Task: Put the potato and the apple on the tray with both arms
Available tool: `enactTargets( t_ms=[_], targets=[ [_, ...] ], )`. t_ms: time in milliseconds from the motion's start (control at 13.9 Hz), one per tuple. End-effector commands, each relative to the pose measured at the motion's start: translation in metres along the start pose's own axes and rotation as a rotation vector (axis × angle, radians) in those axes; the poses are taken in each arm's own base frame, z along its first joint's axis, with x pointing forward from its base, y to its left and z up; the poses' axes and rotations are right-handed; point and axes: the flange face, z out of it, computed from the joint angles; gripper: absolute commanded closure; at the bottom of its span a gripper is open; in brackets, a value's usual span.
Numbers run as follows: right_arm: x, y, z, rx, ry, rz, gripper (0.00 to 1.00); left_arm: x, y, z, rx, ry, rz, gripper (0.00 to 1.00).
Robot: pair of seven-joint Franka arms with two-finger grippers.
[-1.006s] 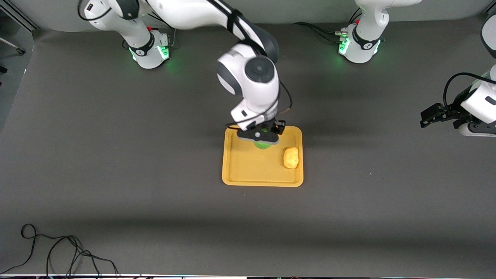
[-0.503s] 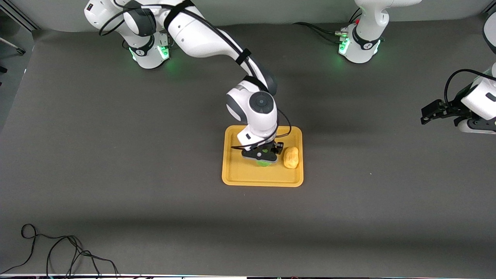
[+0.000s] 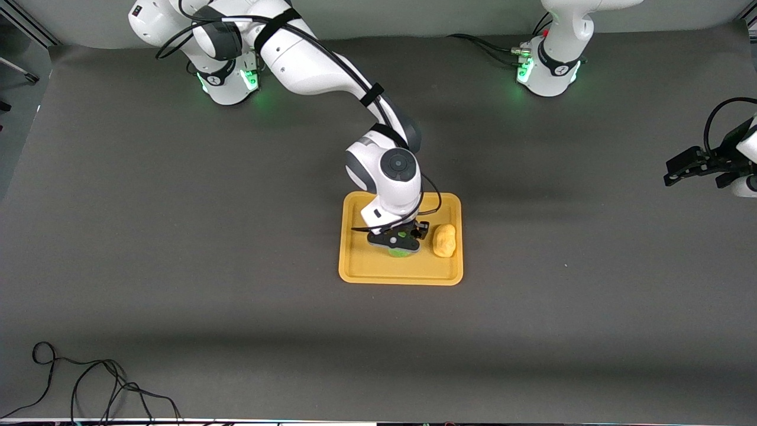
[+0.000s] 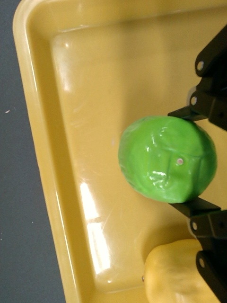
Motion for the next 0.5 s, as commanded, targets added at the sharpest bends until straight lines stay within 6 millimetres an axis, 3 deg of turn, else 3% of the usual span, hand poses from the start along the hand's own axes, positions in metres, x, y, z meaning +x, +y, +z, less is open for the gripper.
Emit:
enactTargets(
  t_ms=[0, 72, 216, 359, 431],
  targets=[
    [0.003, 0.001, 0.002, 0.007, 0.005, 0.016, 0.34, -0.003, 0.003, -0.007, -0.009, 0.001, 0.019, 0.00],
    [0.005, 0.002, 0.001, 0.010, 0.003, 0.027, 0.00, -0.004, 0.004, -0.005, -0.011, -0.007, 0.019, 0.00],
    [0.005, -0.001, -0.014, 0.021, -0.001, 0.027, 0.00, -0.001, 0.004, 0.001, -0.010, -0.008, 0.020, 0.00],
    [0.010, 0.000, -0.066, 0.005, -0.032, 0.034, 0.00, 0.005, 0.004, 0.005, -0.007, 0.008, 0.021, 0.00],
    [0.012, 0.000, -0.104, 0.020, -0.034, 0.035, 0.00, 0.010, 0.003, 0.011, -0.006, 0.010, 0.021, 0.00]
  ],
)
